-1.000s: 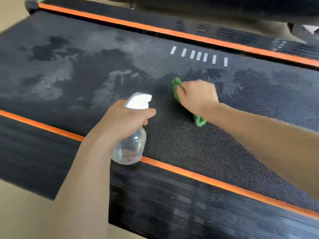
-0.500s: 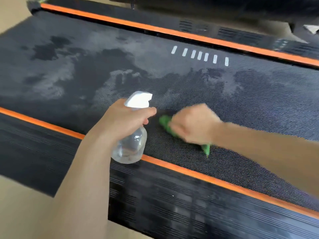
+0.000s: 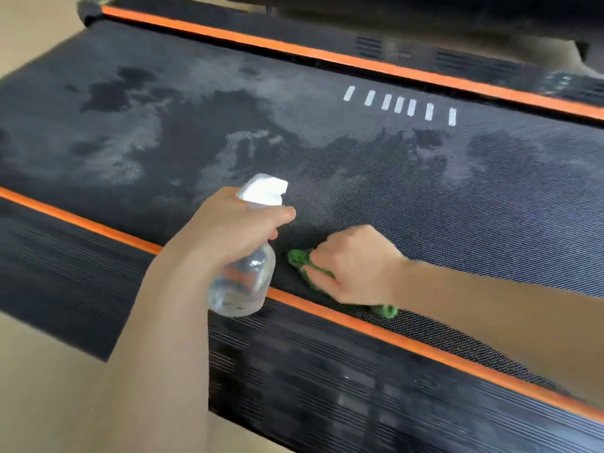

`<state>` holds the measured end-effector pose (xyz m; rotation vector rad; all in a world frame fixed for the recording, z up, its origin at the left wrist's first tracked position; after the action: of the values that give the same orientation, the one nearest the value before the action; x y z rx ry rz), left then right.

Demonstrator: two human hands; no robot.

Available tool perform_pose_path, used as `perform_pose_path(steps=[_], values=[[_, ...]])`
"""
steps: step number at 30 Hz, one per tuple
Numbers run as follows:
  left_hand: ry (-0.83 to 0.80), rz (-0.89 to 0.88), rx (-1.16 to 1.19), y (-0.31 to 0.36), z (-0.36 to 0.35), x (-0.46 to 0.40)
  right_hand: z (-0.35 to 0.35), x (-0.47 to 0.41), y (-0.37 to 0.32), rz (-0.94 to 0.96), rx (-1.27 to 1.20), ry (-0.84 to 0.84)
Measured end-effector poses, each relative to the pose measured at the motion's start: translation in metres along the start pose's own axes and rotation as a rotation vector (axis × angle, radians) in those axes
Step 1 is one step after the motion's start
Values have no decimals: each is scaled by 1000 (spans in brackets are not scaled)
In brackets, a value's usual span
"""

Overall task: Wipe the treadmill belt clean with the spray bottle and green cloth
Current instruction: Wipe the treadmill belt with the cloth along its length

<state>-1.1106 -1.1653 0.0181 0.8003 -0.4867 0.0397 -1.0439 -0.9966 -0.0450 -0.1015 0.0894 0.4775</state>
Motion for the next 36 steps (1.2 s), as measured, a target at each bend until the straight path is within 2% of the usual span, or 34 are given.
perform_pose_path(steps=[2, 5, 8, 11, 15, 17, 19, 21, 23, 24, 26, 30, 33, 36], values=[[3, 23, -8, -6, 5, 0, 9, -23, 31, -88, 75, 53], [3, 38, -19, -12, 10, 0, 18, -61, 91, -429, 141, 145], [9, 42, 8, -14, 12, -1, 5, -74, 100, -671, 100, 144], [10, 47, -20, -12, 9, -2, -2, -58, 43, -544, 50, 94], [19, 48, 4, -9, 9, -3, 8, -15, -8, -330, -195, -191], [12, 45, -7, -8, 9, -1, 18, -9, -2, -295, -200, -253], [2, 49, -7, -9, 10, 1, 34, -31, 34, -350, -63, -108], [1, 57, 0, -12, 10, 0, 44, -56, 85, -545, 33, 47], [-3, 55, -7, -12, 11, 0, 30, -68, 108, -712, 58, 73], [-11, 53, -13, -11, 12, 0, 17, -71, 105, -734, 60, 49], [-19, 60, -24, -11, 12, -1, 0, -67, 73, -633, 34, -14], [16, 47, -34, -3, 11, 0, 4, -13, -3, -269, -83, -201], [25, 49, -50, 1, 8, 5, 8, 22, -20, -153, -87, -133], [24, 16, -84, 2, 5, 9, 12, 28, -10, -107, -42, 40]])
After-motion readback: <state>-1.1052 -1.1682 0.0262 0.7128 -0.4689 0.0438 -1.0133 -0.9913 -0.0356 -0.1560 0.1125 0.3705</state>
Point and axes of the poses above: each hand's wrist, its own x-axis away from the middle knuckle, its own z-axis out of the back of the hand, y = z × x, the point moved 4 cm from there along -x, towards the middle knuckle, and after that the axes turned 3 degrees about -x, right-handed, at the moved point
